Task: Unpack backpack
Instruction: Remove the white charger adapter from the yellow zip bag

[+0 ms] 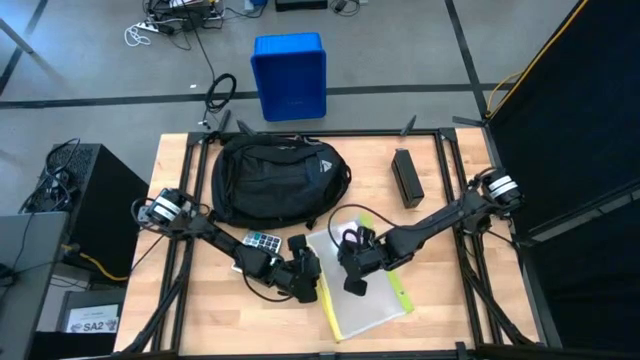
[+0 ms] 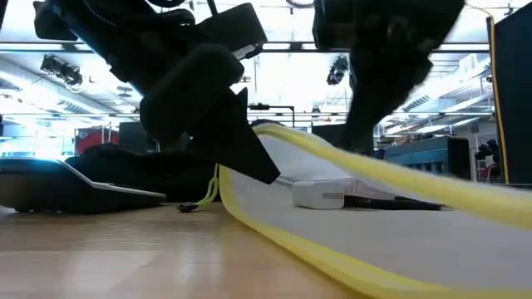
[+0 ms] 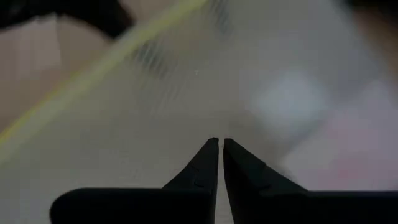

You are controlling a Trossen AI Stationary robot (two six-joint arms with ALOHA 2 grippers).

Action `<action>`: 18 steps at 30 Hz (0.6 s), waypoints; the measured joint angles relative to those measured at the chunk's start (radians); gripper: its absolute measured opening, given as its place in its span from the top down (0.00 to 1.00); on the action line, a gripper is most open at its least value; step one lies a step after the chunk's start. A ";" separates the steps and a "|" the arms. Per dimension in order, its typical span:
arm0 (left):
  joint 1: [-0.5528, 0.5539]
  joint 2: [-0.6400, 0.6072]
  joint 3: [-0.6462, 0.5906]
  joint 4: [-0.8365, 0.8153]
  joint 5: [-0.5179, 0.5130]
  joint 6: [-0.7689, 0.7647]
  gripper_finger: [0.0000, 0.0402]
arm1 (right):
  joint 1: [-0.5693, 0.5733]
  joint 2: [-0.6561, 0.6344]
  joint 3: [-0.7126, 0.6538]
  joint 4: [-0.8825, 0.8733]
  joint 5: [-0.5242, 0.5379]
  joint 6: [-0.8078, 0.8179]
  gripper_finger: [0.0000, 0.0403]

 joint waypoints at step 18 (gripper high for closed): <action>0.009 0.000 0.000 0.023 -0.014 0.133 0.42 | -0.193 0.163 0.045 -0.322 -0.013 0.004 1.00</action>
